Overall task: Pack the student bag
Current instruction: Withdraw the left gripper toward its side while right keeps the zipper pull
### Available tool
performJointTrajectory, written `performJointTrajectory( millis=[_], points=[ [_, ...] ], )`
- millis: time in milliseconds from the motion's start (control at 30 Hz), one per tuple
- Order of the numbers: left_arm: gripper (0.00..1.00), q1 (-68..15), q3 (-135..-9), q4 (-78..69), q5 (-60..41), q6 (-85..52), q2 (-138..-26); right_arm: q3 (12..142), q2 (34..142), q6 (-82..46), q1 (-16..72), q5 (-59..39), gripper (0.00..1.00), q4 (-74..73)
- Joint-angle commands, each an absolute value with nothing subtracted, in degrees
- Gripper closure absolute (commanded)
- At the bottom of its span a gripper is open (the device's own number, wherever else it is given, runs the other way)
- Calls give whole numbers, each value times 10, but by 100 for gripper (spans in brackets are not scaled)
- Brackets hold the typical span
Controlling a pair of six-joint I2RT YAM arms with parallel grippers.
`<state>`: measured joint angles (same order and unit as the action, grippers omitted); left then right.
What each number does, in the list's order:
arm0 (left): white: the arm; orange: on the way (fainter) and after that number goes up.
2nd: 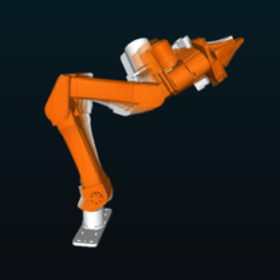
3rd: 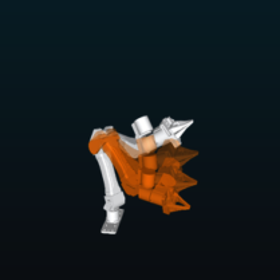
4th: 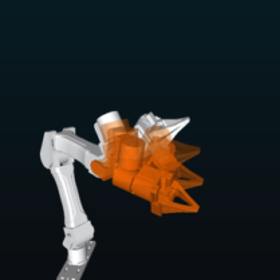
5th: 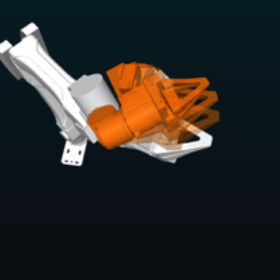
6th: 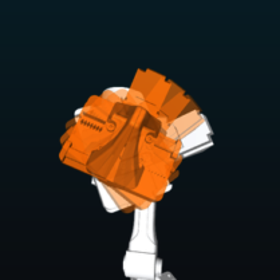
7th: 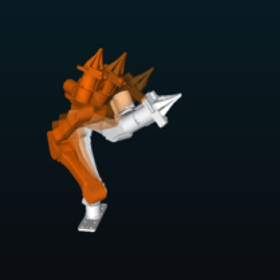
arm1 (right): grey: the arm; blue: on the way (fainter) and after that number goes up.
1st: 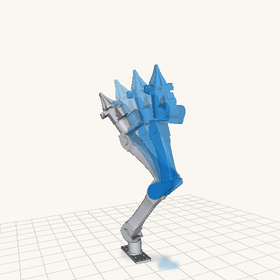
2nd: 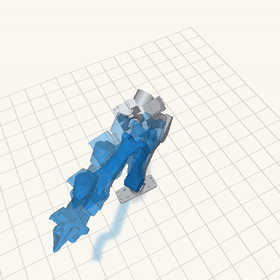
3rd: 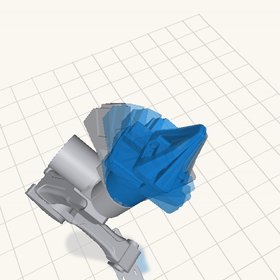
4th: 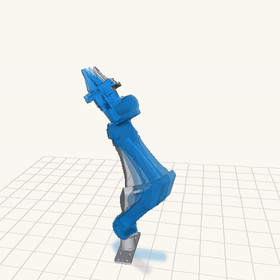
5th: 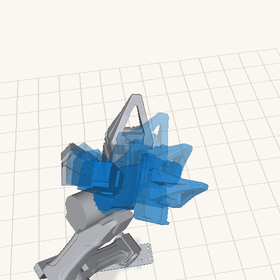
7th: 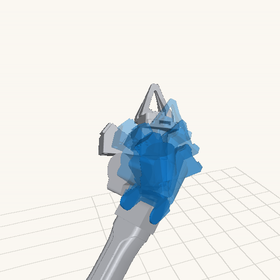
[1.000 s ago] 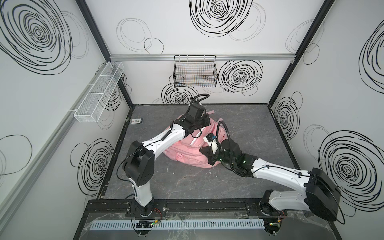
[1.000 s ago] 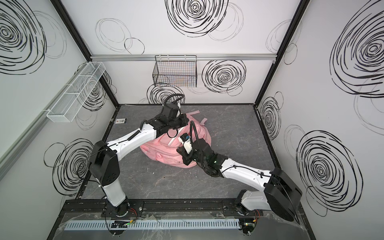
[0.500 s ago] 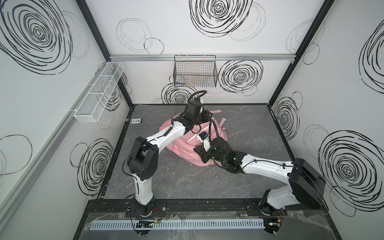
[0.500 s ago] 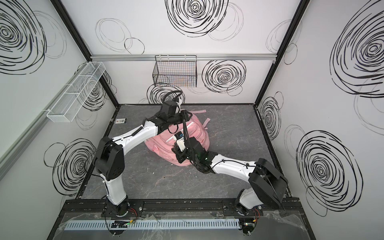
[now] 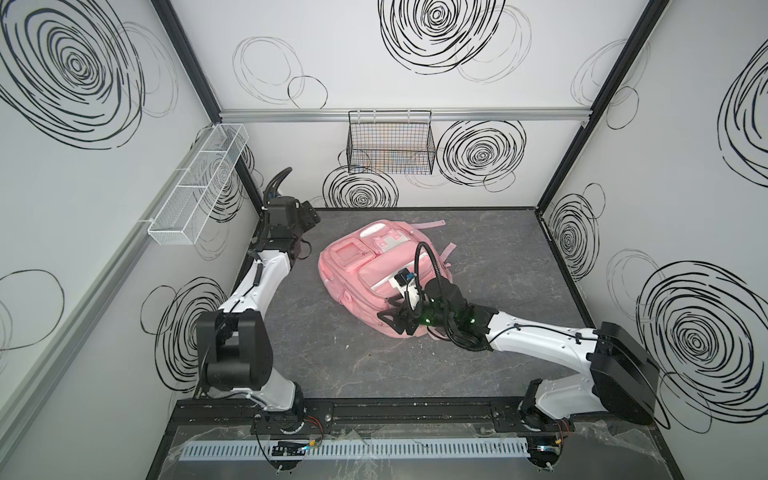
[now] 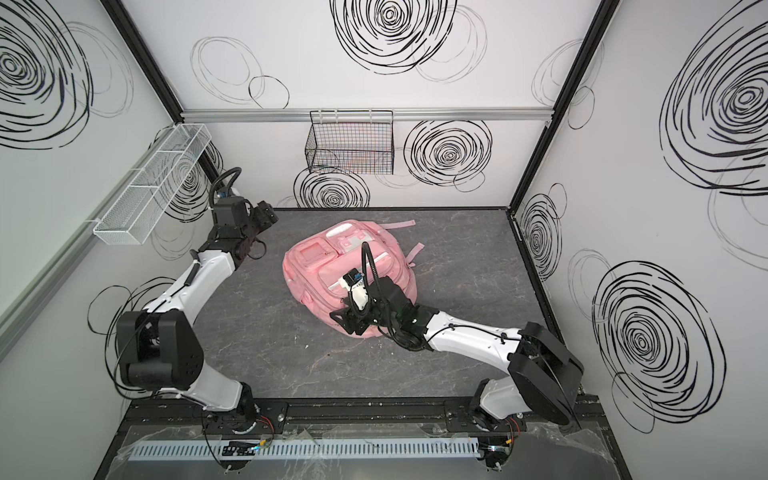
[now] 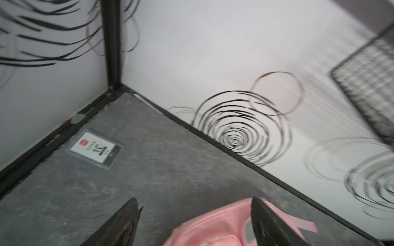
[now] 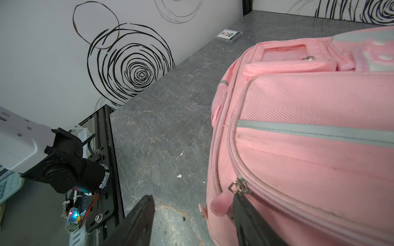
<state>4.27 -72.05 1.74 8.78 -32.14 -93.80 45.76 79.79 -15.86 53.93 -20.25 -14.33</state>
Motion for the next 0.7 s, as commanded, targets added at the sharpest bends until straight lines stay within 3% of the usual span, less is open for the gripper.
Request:
performJointTrajectory(
  millis=[0,267,567,633,667],
  points=[
    [14,73,-740,70,169,-398,-995,472,765,-149,537,-192,36,-120],
    [15,82,-945,235,273,-472,-1180,419,723,-154,538,-205,35,-175],
    [13,112,-1095,312,278,-526,-1315,404,715,-156,534,-208,35,-168],
    [23,114,-1127,330,284,-527,-1338,404,710,-153,533,-213,35,-168],
    [22,115,-1142,331,284,-526,-1346,405,707,-154,534,-215,35,-168]
  ],
)
